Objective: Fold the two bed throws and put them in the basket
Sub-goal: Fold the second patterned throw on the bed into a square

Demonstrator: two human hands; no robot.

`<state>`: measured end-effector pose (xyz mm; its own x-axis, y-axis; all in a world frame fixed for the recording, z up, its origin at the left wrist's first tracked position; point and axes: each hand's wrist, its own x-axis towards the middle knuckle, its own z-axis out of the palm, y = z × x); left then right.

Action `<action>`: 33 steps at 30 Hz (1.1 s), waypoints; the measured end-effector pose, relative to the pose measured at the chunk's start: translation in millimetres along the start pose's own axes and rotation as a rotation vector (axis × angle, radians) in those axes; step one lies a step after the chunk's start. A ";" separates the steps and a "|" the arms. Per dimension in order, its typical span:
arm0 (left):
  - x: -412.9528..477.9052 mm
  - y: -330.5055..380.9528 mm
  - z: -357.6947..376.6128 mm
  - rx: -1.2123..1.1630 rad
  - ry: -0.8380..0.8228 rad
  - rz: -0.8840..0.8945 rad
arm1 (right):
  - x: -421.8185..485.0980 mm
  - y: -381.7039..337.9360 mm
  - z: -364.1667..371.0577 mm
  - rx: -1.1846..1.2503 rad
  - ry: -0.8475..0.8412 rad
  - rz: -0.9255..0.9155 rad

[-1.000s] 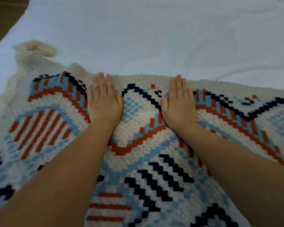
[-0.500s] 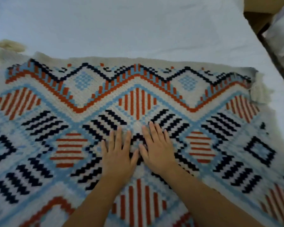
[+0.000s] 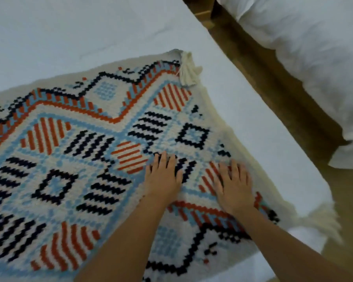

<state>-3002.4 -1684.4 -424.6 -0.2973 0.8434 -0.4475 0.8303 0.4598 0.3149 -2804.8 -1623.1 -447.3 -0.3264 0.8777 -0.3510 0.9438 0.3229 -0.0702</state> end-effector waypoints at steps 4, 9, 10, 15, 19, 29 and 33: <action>33.4 53.4 -11.0 0.093 -0.011 0.136 | 0.4 58.2 -10.0 0.101 -0.002 0.205; 67.1 122.9 -18.8 0.295 -0.011 0.194 | -5.1 90.0 -17.4 0.184 0.002 0.281; 69.9 139.7 -16.9 0.376 -0.016 0.179 | -5.3 89.6 -19.9 0.245 -0.010 0.291; 73.7 191.5 1.0 0.302 -0.077 -0.126 | -16.9 73.8 -26.8 0.422 0.092 0.198; 77.5 190.0 7.3 0.260 -0.045 -0.169 | -28.1 55.5 -33.4 0.448 0.253 0.038; 54.8 140.1 -33.2 -0.093 0.079 -0.149 | -60.6 -33.2 -40.0 0.288 -0.002 -0.336; 31.6 72.7 -57.3 -0.261 0.285 -0.178 | -75.4 -81.6 -47.0 0.235 -0.063 -0.453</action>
<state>-2978.5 -1608.5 -367.9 -0.5740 0.7708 -0.2763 0.6179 0.6291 0.4716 -2859.6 -1698.9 -371.2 -0.7086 0.6427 -0.2913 0.6966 0.5713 -0.4341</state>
